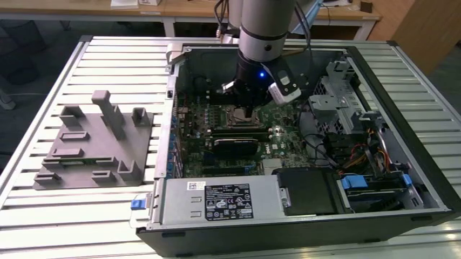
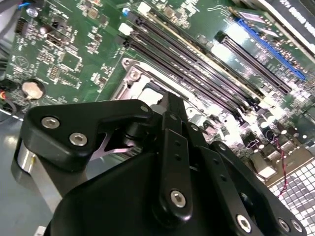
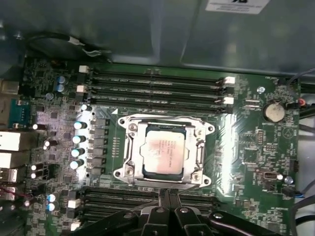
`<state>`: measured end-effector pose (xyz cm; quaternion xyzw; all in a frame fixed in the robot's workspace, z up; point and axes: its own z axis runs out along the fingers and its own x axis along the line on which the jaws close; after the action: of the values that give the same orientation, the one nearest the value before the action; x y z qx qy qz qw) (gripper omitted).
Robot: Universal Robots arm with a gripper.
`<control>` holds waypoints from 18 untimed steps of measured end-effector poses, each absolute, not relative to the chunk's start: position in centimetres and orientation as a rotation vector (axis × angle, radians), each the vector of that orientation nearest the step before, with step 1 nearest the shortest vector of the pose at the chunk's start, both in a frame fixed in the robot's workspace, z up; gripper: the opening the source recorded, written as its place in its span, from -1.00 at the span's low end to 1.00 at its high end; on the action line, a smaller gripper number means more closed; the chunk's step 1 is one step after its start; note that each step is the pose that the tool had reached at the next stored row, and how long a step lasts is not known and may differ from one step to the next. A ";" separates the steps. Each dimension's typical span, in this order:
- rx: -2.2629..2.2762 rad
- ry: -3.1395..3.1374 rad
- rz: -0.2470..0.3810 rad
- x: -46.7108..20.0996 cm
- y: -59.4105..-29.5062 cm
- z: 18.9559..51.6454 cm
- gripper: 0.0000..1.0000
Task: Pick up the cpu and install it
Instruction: 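Install the second cpu locking lever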
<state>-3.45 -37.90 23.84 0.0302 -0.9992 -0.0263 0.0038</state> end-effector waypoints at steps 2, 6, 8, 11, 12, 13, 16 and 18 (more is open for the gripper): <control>0.095 -3.132 -0.083 -3.6 -38.0 23.7 -0.79; 0.095 -3.132 -0.083 -3.7 -38.2 23.6 -0.79; 0.095 -3.131 -0.082 -3.8 -38.2 23.6 -0.79; 0.095 -3.132 -0.083 -3.8 -38.2 23.6 -0.79; 0.095 -3.132 -0.082 -3.8 -38.3 23.6 -0.79; 0.095 -3.132 -0.082 -3.8 -38.3 23.6 -0.79; 0.095 -3.132 -0.083 -3.8 -38.4 23.6 -0.79; 0.095 -3.132 -0.083 -3.9 -38.4 23.6 -0.79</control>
<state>-3.93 -38.45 23.56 0.0303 -0.9992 -0.0263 0.0038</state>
